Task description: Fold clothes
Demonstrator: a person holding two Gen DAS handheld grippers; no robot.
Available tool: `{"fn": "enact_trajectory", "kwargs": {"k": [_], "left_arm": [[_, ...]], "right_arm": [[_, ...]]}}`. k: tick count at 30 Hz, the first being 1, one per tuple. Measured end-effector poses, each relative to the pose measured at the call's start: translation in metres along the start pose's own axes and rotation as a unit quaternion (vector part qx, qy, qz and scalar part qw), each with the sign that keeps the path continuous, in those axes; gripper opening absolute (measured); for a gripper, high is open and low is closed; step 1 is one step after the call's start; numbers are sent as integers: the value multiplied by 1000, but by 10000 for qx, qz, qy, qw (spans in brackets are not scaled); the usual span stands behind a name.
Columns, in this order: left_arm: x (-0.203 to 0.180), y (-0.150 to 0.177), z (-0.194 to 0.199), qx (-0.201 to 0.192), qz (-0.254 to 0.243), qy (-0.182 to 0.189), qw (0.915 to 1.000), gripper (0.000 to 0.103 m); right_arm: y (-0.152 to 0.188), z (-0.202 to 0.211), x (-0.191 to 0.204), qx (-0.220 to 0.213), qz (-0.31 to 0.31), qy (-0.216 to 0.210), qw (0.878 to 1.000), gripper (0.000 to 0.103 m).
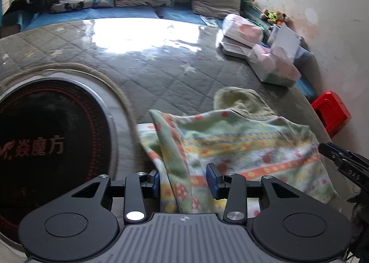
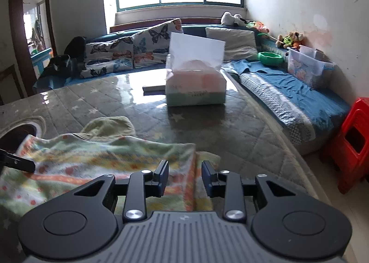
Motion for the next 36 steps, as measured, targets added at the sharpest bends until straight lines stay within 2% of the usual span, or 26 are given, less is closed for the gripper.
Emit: {"fn": "enact_trajectory", "kwargs": {"k": [7,14,17,23,29,36], "left_arm": [[12,-9,-1,-61,127,-165,9998,43],[19,-17,-8,-83,100,-311,9994,43],[20,-21,-9,-88,101,-310,9994,43],[13,-29,-8,-134,97,-237,9996,44],[1,-38,-7,-212,-55,-277,9994,46],[-5,-40,4,-370,-128,-287,9988,51]], "right_arm": [[-8,-22,25,159,57,-351,9992,34],[-10,-48,21,316,-56,-315,9990,34],[-15,-45,24,271,-64,-302,9992,34],[-25,-47,46,233,144,-503,9984,35],[-28,-67,57,373,179,-467,9981,37],[-25,-46,57,240,316,-476,9981,41]]}}
Point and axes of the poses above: each gripper's, at about its wrist camera, not at the fingertips, and z roughly against the way its jaws point, x to its left, y to its underside, the point moved 10 cm from there along -z, roughly the way its jaws point, and after that the axes turned 10 degrees about x, right-handed, at the moved point
